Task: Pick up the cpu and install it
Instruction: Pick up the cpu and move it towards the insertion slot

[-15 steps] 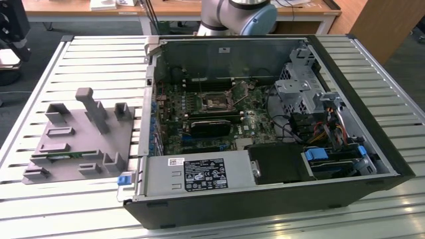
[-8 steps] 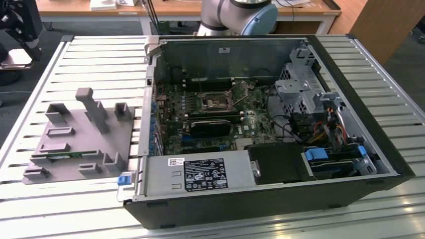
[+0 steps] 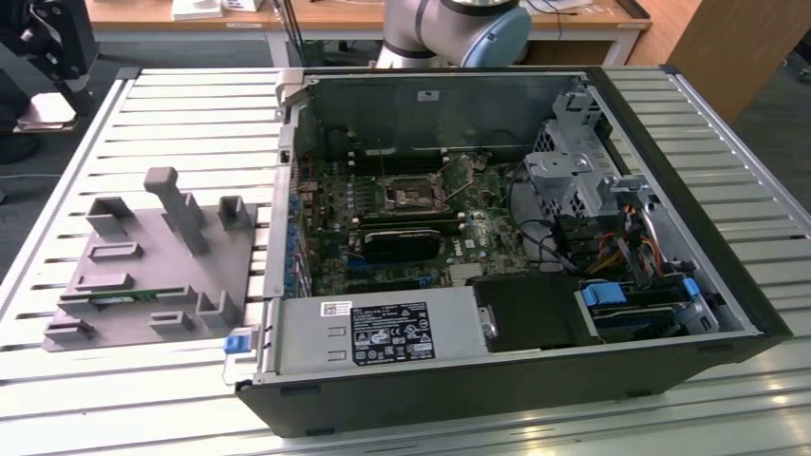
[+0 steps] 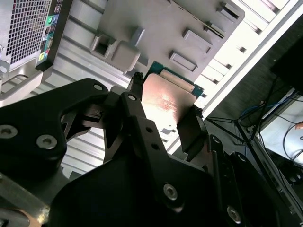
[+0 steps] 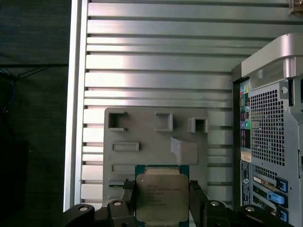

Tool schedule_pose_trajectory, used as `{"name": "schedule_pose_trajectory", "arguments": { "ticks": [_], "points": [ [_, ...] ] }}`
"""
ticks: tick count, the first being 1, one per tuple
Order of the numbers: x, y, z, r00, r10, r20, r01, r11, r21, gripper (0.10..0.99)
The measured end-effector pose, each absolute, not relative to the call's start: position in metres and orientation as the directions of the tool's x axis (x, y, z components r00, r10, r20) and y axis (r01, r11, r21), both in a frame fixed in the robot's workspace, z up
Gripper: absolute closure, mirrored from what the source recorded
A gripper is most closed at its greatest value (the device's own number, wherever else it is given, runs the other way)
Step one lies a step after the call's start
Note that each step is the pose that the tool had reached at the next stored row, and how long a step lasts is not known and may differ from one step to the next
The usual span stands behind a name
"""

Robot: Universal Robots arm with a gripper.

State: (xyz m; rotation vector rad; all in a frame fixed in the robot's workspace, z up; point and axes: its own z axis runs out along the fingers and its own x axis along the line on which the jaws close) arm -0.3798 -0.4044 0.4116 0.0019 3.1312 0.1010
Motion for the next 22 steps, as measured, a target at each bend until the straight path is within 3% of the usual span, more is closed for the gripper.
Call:
{"name": "schedule_pose_trajectory", "arguments": {
  "ticks": [22],
  "points": [
    [-0.327,-0.404,0.412,-1.0,0.001,-0.009,0.001,0.998,0.065,0.545]
  ]
}}
